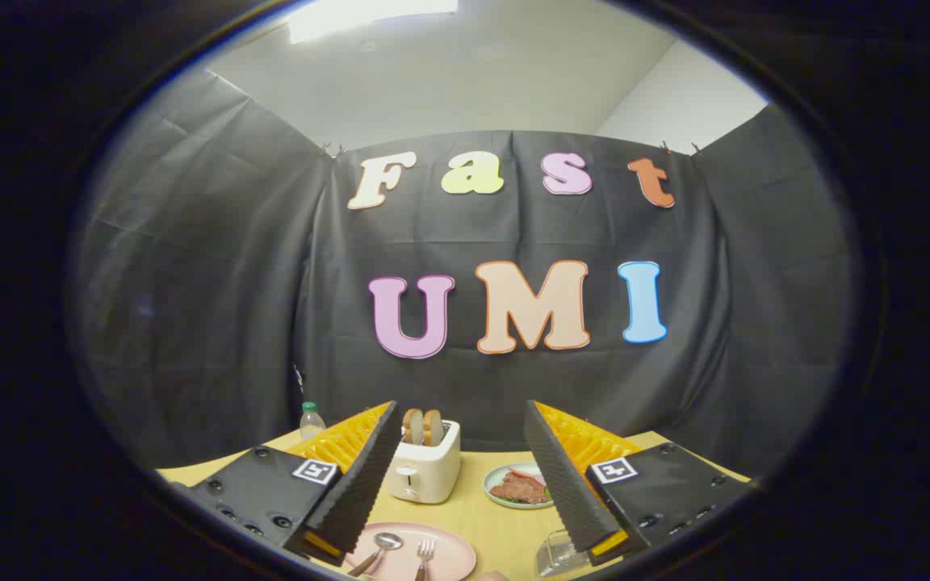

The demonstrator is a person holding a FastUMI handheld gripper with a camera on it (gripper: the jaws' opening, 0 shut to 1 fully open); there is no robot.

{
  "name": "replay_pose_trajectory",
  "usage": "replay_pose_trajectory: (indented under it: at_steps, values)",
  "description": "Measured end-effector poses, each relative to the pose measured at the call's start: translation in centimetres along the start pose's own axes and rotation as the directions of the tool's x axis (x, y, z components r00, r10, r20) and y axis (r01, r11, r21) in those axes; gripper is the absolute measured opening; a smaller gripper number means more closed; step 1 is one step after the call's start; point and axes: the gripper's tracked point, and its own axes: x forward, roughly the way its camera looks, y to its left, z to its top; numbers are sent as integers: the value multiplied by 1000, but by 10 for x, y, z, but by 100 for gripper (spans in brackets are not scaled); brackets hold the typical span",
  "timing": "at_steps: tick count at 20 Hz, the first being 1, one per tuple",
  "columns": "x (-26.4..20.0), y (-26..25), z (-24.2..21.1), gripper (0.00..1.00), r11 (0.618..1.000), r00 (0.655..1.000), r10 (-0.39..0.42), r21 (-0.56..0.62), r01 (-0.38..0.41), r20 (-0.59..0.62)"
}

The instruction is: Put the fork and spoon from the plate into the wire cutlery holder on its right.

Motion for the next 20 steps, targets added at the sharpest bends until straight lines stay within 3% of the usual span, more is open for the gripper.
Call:
replay_pose_trajectory:
  at_steps: [20]
  values:
    - [2,6,-9,98,999,1000,30,25,-30,-3]
